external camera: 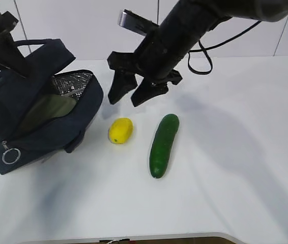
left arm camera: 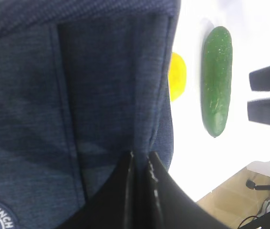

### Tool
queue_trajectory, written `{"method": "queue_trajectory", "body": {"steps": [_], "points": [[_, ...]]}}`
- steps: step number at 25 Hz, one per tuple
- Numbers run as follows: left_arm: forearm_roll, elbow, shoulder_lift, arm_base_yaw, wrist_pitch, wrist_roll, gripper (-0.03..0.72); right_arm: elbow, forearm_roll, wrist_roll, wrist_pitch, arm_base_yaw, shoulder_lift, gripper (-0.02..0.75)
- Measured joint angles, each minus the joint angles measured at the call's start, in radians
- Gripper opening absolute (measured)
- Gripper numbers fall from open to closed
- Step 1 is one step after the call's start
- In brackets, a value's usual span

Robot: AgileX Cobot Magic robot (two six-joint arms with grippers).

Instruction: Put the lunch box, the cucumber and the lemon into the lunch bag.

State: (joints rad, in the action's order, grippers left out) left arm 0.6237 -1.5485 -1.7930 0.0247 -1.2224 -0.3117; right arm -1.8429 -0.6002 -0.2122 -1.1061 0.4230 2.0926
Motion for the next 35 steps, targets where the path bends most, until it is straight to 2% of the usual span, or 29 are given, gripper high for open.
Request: {"method": "queue_trajectory", "body": {"steps": [5, 10, 16, 20, 26, 35], "points": [[-0.006, 0.000, 0.000, 0.000, 0.000, 0.000, -0.013, 0.000, 0.231, 0.212, -0.028, 0.019, -0.005, 0.464], [-0.007, 0.000, 0.000, 0.000, 0.000, 0.000, -0.013, 0.000, 0.366, 0.378, -0.092, 0.022, 0.005, 0.493], [-0.010, 0.000, 0.000, 0.000, 0.000, 0.000, -0.013, 0.000, 0.528, 0.570, -0.099, 0.022, 0.034, 0.501], [-0.010, 0.000, 0.000, 0.000, 0.000, 0.001, -0.013, 0.000, 0.544, 0.618, -0.095, 0.022, 0.063, 0.501], [-0.010, 0.000, 0.000, 0.000, 0.000, 0.001, -0.013, 0.000, 0.479, 0.635, -0.050, 0.022, 0.127, 0.501], [-0.012, 0.000, 0.000, 0.000, 0.000, 0.001, -0.013, 0.000, 0.507, 0.688, -0.026, 0.022, 0.153, 0.501]]}}
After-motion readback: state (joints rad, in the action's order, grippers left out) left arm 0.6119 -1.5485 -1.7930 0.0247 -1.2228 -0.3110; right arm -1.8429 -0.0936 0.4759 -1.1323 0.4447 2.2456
